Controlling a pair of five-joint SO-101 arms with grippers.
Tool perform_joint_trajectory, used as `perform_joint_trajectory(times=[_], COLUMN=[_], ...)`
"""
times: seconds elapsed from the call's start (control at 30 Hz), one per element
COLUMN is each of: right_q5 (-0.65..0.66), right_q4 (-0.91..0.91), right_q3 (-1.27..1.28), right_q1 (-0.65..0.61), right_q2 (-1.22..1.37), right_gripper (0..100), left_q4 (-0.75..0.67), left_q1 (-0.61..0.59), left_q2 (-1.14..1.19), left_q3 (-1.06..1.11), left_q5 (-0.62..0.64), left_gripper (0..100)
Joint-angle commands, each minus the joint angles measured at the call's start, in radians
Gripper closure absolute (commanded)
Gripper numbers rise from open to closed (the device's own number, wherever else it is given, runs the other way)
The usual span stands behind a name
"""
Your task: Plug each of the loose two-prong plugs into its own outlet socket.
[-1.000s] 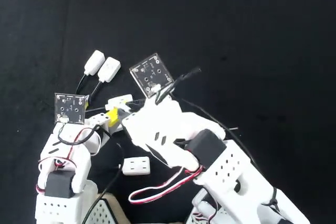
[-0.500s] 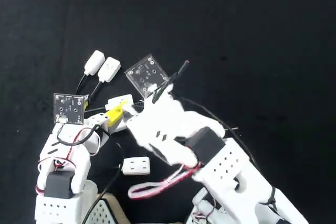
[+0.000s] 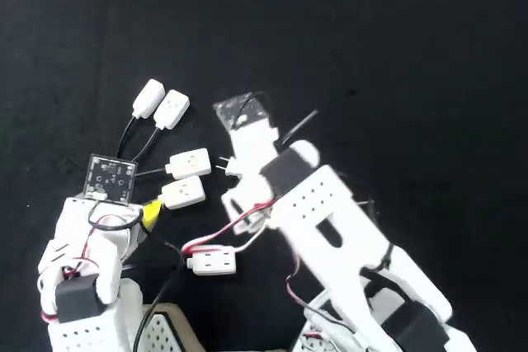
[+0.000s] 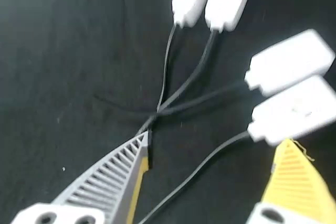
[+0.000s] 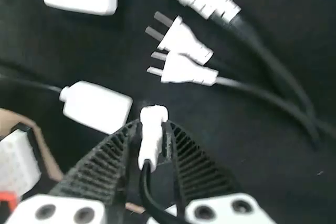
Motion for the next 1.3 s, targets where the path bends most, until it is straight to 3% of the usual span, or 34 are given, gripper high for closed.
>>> perform_joint_trajectory(times=[0.0,0.3,0.5,1.27], right_q5=[-0.112,-0.222,-0.258,-0.278], right_q4=[0.006,-0.272,-0.269,-0.265], right_q3=[-0.050,0.142,0.143,0.211], right_q1=[-0.054,-0.164,-0.167,-0.218], right_q2=[0.027,0.076,0.084,0.082], right_gripper=[98.6,98.5,98.5,98.5], left_q4=[0.005,-0.025,-0.086,-0.084], left_q1=[-0.027,-0.033,-0.087,-0.077], left_q2=[0.000,0.000,0.000,0.000], left_q3=[0.068,0.148,0.185,0.189], left_q5=[-0.083,-0.097,-0.097,-0.097], left_gripper=[64,64,64,64])
